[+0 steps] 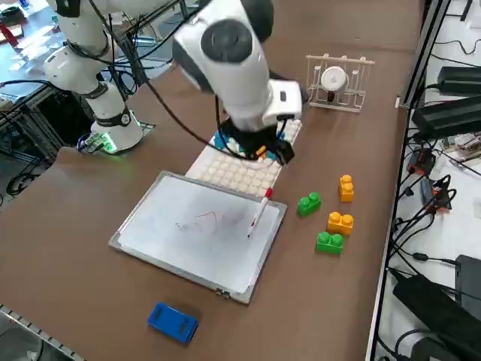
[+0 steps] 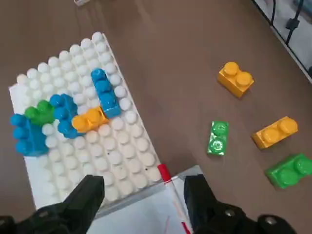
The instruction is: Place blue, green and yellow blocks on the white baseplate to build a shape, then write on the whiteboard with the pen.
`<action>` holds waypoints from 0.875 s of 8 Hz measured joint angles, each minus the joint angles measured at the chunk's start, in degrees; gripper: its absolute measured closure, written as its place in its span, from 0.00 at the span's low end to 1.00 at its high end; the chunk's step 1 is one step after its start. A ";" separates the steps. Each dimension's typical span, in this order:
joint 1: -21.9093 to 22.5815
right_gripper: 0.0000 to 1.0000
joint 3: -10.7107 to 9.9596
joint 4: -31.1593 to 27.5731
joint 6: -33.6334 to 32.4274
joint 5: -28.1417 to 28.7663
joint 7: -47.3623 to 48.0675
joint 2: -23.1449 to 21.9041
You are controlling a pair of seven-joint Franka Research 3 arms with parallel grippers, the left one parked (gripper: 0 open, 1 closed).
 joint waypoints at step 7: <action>8.99 0.00 4.72 -0.10 -5.64 -15.57 49.12 -12.48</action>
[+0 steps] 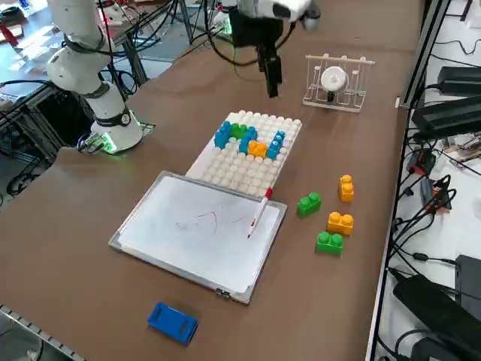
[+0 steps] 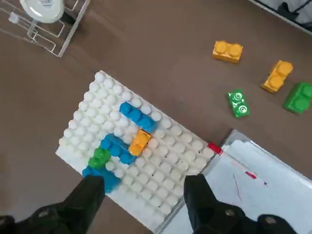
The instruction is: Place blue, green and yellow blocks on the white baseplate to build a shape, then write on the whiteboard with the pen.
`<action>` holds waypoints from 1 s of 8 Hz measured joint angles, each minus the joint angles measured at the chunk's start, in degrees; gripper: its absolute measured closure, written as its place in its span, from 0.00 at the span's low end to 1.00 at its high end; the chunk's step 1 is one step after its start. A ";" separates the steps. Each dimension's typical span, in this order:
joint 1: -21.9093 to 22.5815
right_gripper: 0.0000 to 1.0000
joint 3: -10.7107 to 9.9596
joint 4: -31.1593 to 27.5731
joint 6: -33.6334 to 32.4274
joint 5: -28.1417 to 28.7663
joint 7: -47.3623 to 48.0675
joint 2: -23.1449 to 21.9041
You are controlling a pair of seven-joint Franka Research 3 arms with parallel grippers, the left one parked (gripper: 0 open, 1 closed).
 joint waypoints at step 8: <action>-5.61 0.00 14.56 -1.17 -6.93 -12.66 43.91 -9.00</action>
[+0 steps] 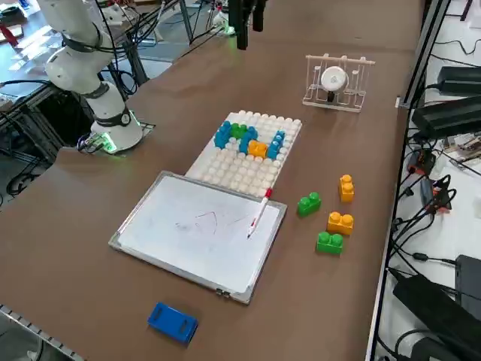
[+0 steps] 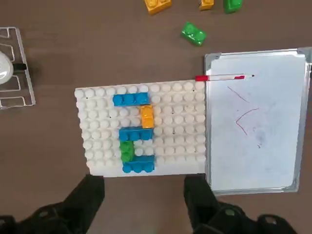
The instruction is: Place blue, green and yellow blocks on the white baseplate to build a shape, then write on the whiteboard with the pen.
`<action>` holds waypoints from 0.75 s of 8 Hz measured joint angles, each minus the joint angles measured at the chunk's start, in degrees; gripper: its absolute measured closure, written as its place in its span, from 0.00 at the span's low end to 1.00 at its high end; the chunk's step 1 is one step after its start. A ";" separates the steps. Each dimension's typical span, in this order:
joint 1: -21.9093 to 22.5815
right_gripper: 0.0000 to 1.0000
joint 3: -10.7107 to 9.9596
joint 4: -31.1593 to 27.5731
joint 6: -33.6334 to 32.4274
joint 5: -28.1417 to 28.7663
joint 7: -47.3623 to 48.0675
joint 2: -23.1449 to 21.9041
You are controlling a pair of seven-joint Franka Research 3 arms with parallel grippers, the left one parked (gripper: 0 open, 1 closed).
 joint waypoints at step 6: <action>-1.90 0.00 0.47 -0.68 -0.10 0.01 -0.01 -0.58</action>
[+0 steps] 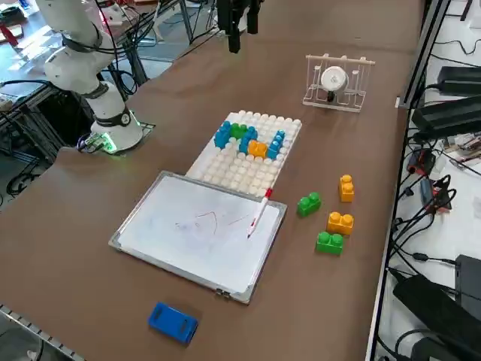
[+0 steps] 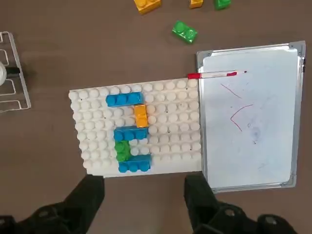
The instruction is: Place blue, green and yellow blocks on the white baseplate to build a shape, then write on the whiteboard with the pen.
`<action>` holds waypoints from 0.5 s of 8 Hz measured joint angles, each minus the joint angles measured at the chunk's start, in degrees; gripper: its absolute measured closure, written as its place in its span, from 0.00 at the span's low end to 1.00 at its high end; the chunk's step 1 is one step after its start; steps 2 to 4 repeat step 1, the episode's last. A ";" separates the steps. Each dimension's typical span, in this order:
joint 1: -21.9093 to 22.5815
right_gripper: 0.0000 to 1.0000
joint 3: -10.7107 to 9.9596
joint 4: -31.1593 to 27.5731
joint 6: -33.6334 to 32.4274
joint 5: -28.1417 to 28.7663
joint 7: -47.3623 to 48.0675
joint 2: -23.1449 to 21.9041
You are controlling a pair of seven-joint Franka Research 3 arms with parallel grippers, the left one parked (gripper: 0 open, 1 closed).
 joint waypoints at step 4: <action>0.00 0.00 0.00 -0.13 -0.02 0.00 0.00 0.00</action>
